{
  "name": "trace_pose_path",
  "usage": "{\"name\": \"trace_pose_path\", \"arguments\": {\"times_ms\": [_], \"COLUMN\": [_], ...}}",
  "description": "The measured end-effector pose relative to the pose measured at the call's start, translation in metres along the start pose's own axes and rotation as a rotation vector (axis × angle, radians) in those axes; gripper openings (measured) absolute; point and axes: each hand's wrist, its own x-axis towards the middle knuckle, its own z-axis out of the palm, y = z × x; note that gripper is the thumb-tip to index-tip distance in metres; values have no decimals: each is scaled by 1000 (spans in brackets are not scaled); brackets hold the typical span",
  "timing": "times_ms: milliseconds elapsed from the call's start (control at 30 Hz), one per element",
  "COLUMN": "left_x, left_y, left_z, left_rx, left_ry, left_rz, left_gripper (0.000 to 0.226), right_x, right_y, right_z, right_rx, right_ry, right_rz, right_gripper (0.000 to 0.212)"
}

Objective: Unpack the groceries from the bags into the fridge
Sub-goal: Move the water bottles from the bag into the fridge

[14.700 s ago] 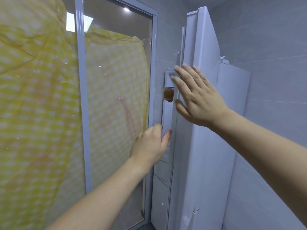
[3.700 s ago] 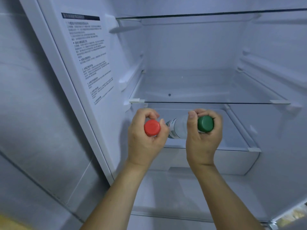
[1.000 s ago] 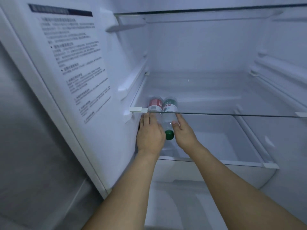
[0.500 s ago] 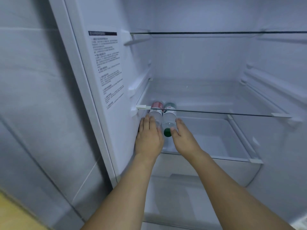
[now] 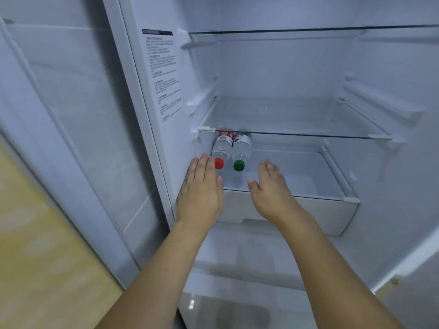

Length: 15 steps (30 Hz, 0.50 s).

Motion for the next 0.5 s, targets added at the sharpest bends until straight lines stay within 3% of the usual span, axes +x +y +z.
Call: {"name": "trace_pose_path", "arguments": {"times_ms": [500], "left_x": [-64], "left_y": [-2], "left_z": [-69], "left_rx": [36], "left_ry": [-104], "left_rz": [-20], "left_gripper": [53], "right_x": [-69], "right_y": [-38], "right_z": [-11], "right_rx": [-222], "right_ry": [-197], "right_rz": [-57], "right_gripper": [63]}}
